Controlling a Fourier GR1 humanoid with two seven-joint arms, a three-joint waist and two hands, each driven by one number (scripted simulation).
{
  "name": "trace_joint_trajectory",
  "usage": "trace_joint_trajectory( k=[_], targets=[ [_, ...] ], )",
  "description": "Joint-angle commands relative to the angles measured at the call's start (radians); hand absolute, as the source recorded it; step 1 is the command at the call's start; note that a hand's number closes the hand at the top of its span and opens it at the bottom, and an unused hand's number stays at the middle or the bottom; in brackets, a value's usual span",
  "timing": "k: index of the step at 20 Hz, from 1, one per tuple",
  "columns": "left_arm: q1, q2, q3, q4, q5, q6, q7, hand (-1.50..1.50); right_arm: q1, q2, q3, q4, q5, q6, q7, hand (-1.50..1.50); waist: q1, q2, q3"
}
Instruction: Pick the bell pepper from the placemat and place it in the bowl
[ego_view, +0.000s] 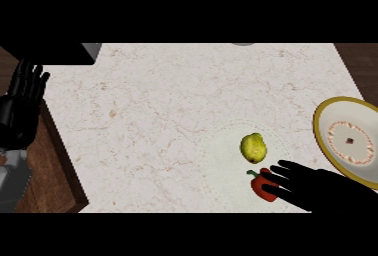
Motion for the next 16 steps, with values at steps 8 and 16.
trace_joint_trajectory(
  k=[8, 16],
  targets=[
    [0.058, -0.031, 0.053, -0.114, -0.043, -0.036, 0.072, 0.00, -0.059, 0.193, 0.021, 0.238, 0.176, -0.036, -0.132, -1.50, 0.002, -0.002, 0.000],
    [-0.041, -0.036, 0.145, 0.103, -0.047, -0.130, -0.017, 0.00, -0.050, 0.226, -0.013, 0.277, 0.242, -0.075, -0.232, -1.50, -0.009, 0.000, 0.000]
  ],
)
